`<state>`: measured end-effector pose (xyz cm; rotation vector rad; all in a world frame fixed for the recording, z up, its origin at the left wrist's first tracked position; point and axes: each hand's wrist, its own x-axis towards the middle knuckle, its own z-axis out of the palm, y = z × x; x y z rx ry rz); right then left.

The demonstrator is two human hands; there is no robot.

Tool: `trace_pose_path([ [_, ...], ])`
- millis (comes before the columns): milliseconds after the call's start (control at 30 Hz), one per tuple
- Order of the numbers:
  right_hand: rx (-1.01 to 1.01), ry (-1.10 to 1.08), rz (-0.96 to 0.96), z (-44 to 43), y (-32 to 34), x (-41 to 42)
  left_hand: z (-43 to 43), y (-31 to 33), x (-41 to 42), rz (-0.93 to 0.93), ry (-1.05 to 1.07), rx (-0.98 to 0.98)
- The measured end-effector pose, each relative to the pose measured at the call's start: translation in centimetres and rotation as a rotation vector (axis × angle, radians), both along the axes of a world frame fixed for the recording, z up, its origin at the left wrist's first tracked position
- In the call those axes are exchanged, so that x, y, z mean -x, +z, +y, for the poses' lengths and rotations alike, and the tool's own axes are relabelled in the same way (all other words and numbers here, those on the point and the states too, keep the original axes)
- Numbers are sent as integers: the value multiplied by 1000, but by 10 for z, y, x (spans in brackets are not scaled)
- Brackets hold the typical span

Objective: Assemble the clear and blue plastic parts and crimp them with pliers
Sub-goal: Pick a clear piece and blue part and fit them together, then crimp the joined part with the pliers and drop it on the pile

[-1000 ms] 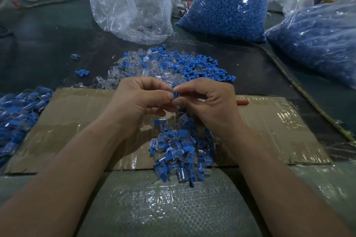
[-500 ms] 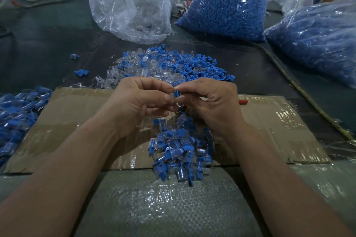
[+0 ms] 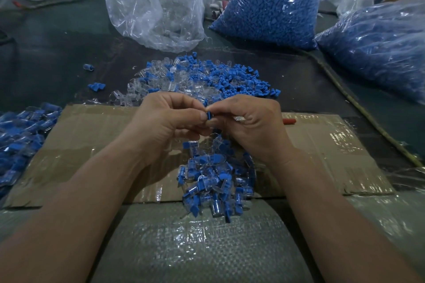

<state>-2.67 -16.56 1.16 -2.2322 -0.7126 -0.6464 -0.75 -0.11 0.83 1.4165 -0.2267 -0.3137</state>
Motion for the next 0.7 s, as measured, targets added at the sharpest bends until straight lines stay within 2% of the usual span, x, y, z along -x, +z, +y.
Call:
trace_pose_path([
  [233, 17, -141, 224, -14, 5, -3, 1, -2, 1, 21, 65, 69],
  [367, 31, -276, 535, -45, 10, -9, 3, -3, -2, 18, 82, 67],
  [467, 64, -257, 762, -68, 14, -8, 4, -4, -4, 12, 84, 66],
  [533, 168, -218, 870, -74, 14, -7, 5, -4, -5, 5, 73, 59],
  [600, 291, -189, 911, -74, 12, -8, 5, -3, -5, 4, 68, 60],
  [700, 382, -231, 846, -71, 9, -11, 5, -4, -5, 12, 70, 70],
])
